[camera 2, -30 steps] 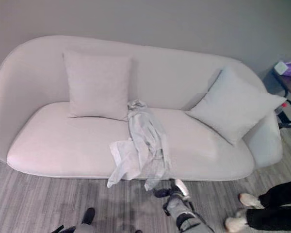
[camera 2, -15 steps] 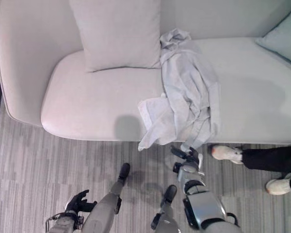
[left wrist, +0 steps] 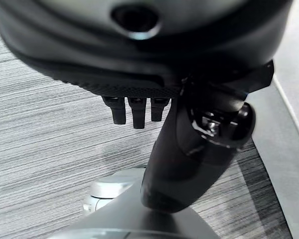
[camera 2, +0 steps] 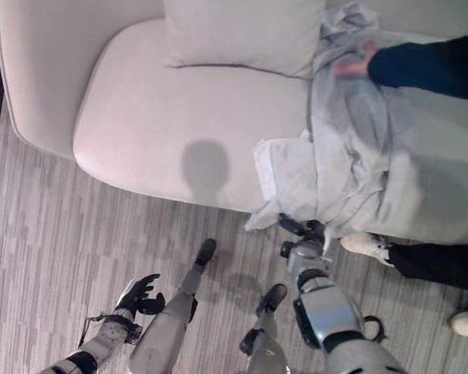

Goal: Hang the clothes on the sofa on the clothes rack.

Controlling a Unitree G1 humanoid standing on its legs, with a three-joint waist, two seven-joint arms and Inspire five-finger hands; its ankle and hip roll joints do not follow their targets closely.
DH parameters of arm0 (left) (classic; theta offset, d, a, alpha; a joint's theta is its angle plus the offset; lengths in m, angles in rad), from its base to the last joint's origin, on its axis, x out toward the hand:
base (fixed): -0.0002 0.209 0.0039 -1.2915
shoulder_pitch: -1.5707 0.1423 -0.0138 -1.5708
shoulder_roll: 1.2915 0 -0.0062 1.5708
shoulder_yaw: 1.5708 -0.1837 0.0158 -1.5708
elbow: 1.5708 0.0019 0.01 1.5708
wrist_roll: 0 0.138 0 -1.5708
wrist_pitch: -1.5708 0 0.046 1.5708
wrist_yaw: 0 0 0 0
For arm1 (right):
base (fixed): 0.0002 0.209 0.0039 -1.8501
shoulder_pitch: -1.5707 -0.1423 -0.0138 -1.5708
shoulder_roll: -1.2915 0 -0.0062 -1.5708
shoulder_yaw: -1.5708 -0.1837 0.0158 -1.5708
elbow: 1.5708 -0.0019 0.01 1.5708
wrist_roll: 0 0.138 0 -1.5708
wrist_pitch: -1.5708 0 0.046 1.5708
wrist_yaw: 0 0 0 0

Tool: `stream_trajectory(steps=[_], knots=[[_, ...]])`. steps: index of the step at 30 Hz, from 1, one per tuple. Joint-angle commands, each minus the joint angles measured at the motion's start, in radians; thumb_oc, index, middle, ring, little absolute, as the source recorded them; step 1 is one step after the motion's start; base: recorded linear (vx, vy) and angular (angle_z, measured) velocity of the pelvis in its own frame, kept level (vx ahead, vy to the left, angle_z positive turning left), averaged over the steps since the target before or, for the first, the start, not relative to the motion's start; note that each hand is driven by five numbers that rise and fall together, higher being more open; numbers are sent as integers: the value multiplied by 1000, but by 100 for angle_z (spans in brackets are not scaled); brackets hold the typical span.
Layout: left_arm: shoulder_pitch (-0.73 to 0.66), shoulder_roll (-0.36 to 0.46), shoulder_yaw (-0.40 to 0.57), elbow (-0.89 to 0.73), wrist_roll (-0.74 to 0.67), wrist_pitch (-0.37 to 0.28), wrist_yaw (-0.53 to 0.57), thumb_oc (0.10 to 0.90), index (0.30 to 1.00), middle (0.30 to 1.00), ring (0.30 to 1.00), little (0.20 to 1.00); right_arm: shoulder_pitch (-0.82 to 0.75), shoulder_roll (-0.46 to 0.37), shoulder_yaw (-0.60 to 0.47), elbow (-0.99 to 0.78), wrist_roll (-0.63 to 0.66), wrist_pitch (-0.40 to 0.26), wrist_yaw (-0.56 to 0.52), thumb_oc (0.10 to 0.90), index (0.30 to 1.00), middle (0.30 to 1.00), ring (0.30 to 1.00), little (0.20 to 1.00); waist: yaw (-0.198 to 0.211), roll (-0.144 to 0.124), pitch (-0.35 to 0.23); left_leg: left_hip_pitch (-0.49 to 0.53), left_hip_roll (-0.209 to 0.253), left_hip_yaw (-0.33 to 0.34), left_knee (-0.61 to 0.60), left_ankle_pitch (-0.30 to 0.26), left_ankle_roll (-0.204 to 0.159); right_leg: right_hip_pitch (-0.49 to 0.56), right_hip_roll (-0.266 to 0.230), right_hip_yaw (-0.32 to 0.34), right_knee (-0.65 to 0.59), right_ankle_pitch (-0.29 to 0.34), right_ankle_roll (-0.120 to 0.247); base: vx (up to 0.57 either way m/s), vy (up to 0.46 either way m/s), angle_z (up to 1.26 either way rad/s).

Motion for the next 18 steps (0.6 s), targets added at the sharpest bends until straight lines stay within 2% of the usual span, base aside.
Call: stream_trajectory(steps=[1, 4, 5, 6, 9, 12, 16, 18], knots=[[33, -56, -64, 57, 35, -6, 5, 800, 900, 900, 900, 900, 6, 48, 32, -61, -40, -25, 66, 400, 300, 300, 300, 300, 46, 7, -48, 25, 17, -4, -12, -108, -22, 50, -97, 21, 8, -29, 69, 23, -3, 5], [50, -58, -37, 82, 42, 0, 14, 800, 900, 900, 900, 900, 73, 90, 47, -78, -56, -30, 77, 400, 300, 300, 300, 300, 42, -2, -64, 44, 18, -4, -12, -110, -23, 69, -98, 15, 8, -35, 68, 0, 0, 0], [55, -60, -30, 87, 42, 0, 15, 800, 900, 900, 900, 900, 94, 102, 55, -86, -69, -30, 81, 734, 801, 801, 801, 801, 39, -4, -70, 51, 19, -2, -12, -112, -23, 78, -99, 16, 8, -38, 67, 0, 0, 0], [60, -62, -23, 90, 44, 1, 17, 800, 900, 900, 900, 900, 115, 112, 62, -99, -82, -31, 82, 800, 900, 900, 900, 900, 36, -6, -75, 59, 23, 0, -12, -113, -24, 86, -99, 16, 8, -41, 66, 0, 0, 0], [70, -68, -3, 103, 51, 1, 22, 800, 900, 900, 900, 900, 177, 146, 83, -150, -111, -40, 84, 800, 900, 900, 900, 900, 19, -18, -88, 86, 33, 6, -12, -117, -27, 108, -96, 22, 8, -48, 62, 15, -14, 2], [86, -76, 37, 121, 75, 7, 19, 800, 900, 900, 900, 900, 308, 193, 149, -277, -162, -57, 121, 800, 900, 900, 900, 900, -15, -42, -115, 136, 52, 21, -12, -128, -29, 148, -89, 31, 8, -61, 56, 49, -42, 0], [135, -69, 115, 147, 119, 20, 20, 800, 900, 900, 900, 900, 491, 178, 249, -505, -277, -69, 210, 800, 900, 900, 900, 900, -57, -79, -165, 232, 75, 46, -12, -147, -31, 238, -74, 30, 8, -92, 48, 81, -52, -10], [140, -69, 126, 151, 120, 20, 20, 800, 900, 900, 900, 900, 515, 171, 261, -541, -290, -68, 226, 800, 900, 900, 900, 900, -64, -81, -174, 243, 77, 49, -12, -146, -28, 247, -75, 30, 8, -92, 47, 38, -5, -29]])
